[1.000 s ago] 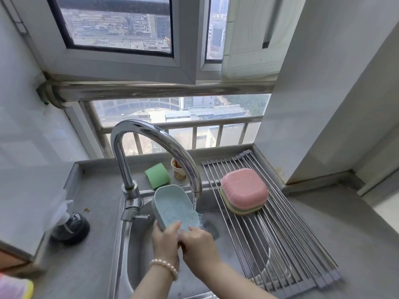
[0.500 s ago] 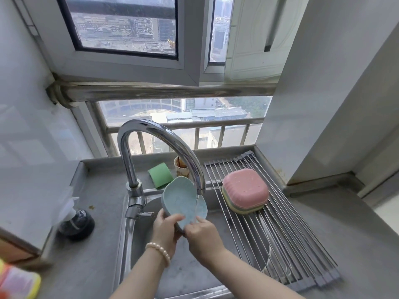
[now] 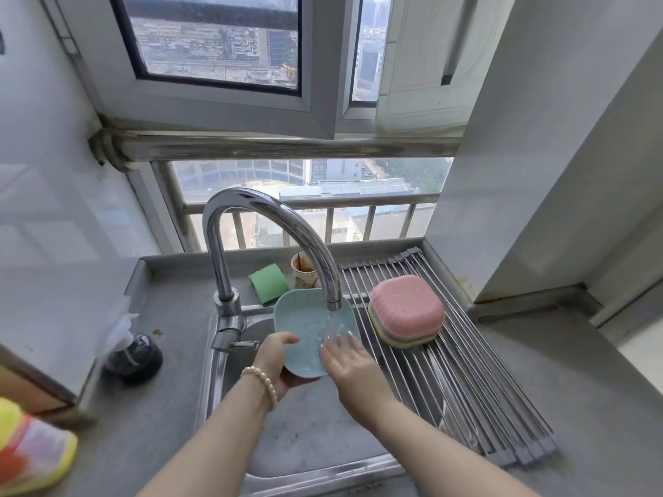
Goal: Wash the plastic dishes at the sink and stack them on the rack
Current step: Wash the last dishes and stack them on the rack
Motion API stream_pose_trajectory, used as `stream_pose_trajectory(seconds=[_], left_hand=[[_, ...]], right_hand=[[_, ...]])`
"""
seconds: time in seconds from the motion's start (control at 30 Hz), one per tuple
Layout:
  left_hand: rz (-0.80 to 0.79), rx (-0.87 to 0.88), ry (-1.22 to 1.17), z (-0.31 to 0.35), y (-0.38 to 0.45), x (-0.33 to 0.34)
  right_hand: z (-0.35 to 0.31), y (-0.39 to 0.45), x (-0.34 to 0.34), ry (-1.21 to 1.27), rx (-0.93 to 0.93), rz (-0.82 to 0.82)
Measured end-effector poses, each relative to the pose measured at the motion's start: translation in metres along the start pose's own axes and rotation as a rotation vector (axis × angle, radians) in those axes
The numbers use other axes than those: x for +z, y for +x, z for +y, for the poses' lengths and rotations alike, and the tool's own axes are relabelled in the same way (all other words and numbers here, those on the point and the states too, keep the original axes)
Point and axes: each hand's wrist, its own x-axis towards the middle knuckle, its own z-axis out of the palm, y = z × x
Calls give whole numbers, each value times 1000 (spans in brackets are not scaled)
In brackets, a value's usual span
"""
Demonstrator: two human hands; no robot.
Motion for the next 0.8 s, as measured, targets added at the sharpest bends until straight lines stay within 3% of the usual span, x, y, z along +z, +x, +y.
stream_pose_trajectory(seconds=[0.07,0.2,0.3,0.4,0.5,0.57,0.67,0.73,0.8], left_hand=[[23,101,-68,-8,2,5],[100,313,-289,-32,1,12],[87,386,-273,-49,-5,18],[188,455,-202,-42,6,15],[251,409,-49,-20,17,1],[205,291,24,-12,18,-8],[106,60,-53,-11,15,-20],[60,3,-142,-17,17,-23],[76,55,-251,-31,19,-18]], right_hand=[[-10,1,-4,97,78,16],[-25,5,-20,213,187,-107],[-35,5,-20,228,256,-92],[-35,0,-14,308,188,-9],[-8,-14,-11,332,45,9],[10,-17,-16,130,22,-126],[16,-6,-22,-65,48,-297],[10,0,-25,-51,-18,-255],[3,9,-36,57,-42,-185]])
